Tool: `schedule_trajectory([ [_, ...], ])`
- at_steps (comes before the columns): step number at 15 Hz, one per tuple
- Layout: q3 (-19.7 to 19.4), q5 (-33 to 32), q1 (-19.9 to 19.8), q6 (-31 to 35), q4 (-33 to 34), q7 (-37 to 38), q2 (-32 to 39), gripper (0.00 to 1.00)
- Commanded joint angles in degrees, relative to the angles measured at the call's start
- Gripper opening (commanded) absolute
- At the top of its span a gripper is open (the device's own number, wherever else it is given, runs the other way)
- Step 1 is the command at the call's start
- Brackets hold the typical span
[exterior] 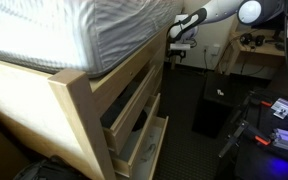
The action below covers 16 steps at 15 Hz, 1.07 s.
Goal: Close the top drawers
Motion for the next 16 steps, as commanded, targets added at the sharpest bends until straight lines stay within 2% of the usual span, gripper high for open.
schedule_trajectory([
  [1,1.8,-0.6,2.0,-2.6,-13.6,-7.0,-8.0,1.0],
  [4,1.6,-1.7,5.1,-5.0,-20.8,-11.0,-12.0,1.0],
  [5,1.2,-0.5,3.5,-4.1,-11.3,-8.1,-5.7,1.0],
  [9,1.1,-0.3,4.3,-3.2,-11.6,-7.0,-5.0,1.0],
  [13,1.1,-2.2,8.7,5.8,-20.5,-9.3,-5.4,1.0],
  [16,2.1,-1.7,11.7,15.2,-25.9,-9.8,-4.9,1.0],
])
